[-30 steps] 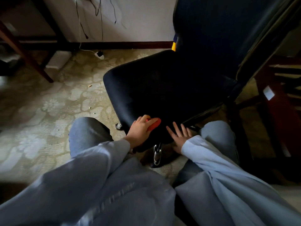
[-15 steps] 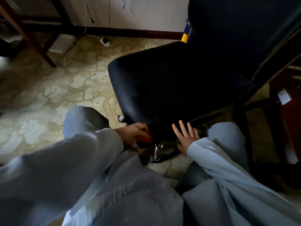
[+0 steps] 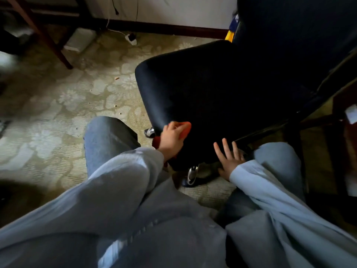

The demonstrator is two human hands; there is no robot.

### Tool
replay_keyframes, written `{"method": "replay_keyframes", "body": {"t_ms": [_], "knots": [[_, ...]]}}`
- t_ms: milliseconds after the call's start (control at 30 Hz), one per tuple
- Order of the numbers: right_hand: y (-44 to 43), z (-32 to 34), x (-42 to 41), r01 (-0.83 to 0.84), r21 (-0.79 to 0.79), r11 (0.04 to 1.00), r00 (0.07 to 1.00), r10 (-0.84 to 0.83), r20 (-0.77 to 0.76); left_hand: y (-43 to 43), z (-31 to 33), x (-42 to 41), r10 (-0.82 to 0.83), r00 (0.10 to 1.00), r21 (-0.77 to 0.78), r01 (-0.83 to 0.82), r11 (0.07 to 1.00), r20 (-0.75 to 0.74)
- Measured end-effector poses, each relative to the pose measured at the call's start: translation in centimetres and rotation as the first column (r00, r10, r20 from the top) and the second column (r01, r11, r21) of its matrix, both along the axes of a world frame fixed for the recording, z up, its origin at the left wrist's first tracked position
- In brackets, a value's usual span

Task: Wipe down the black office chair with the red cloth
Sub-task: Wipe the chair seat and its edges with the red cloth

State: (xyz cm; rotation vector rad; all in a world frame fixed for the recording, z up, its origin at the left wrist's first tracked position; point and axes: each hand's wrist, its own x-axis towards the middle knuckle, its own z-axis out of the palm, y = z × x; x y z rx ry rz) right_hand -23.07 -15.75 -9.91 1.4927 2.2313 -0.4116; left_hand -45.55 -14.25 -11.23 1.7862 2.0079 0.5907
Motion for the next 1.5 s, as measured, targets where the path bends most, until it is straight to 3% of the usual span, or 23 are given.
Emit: {"method": "replay_keyframes", "body": {"t_ms": [133, 267, 333, 433, 533, 700, 833, 1067, 1267, 1367, 1433, 1500], "knots": [[0.0, -0.5, 0.6, 0.015, 0.03, 0.999, 1.0, -0.015, 0.008, -3.0, 0.6, 2.4, -0.284, 0.958, -0.003, 0.285, 0.959, -0.037], [0.7, 0.0, 1.9, 0.071, -0.032, 0.997, 0.996, -0.072, -0.057, -4.5, 0.5, 2.0, -0.632, 0.773, -0.095, 0.626, 0.774, -0.062], [0.7, 0.3, 2.3, 0.132, -0.016, 0.991, 0.987, -0.133, -0.093, -4.9, 0.5, 2.2, -0.68, 0.731, -0.084, 0.675, 0.733, -0.062], [0.9, 0.4, 2.3, 0.317, 0.011, 0.948, 0.935, -0.31, -0.174, -4.3, 1.2, 3.5, -0.394, 0.916, 0.076, 0.389, 0.918, 0.079], [1.9, -0.1, 3.0, 0.402, -0.089, 0.911, 0.87, -0.411, -0.272, -3.3, 1.9, 3.8, -0.16, 0.983, 0.065, 0.154, 0.986, 0.095], [3.1, -0.5, 4.1, 0.337, -0.167, 0.927, 0.882, -0.373, -0.288, -3.1, 2.0, 3.7, -0.171, 0.985, -0.13, 0.17, 0.977, 0.004], [3.2, 0.0, 3.9, 0.237, -0.143, 0.961, 0.948, -0.261, -0.184, -3.7, 2.2, 4.0, -0.187, 0.981, -0.125, 0.178, 0.976, -0.059], [2.8, 0.2, 2.6, 0.182, -0.224, 0.957, 0.937, -0.238, -0.254, -3.7, 2.4, 4.3, -0.11, 0.98, -0.14, 0.087, 0.986, -0.168], [2.8, 0.5, 2.5, 0.027, -0.334, 0.942, 0.878, -0.182, -0.443, -3.8, 2.7, 5.0, 0.212, 0.977, -0.157, -0.206, 0.966, 0.023], [2.7, 1.1, 2.2, 0.034, -0.222, 0.974, 0.84, -0.148, -0.522, -4.1, 2.2, 5.2, 0.345, 0.932, -0.152, -0.326, 0.933, 0.115], [2.8, 1.2, 2.8, 0.095, -0.024, 0.995, 0.875, -0.095, -0.474, -3.8, 1.9, 5.2, 0.43, 0.89, -0.14, -0.411, 0.901, 0.151], [3.6, 1.1, 4.7, 0.23, 0.122, 0.966, 0.907, -0.167, -0.386, -3.2, 1.6, 5.6, 0.528, 0.833, -0.116, -0.515, 0.849, 0.169]]}}
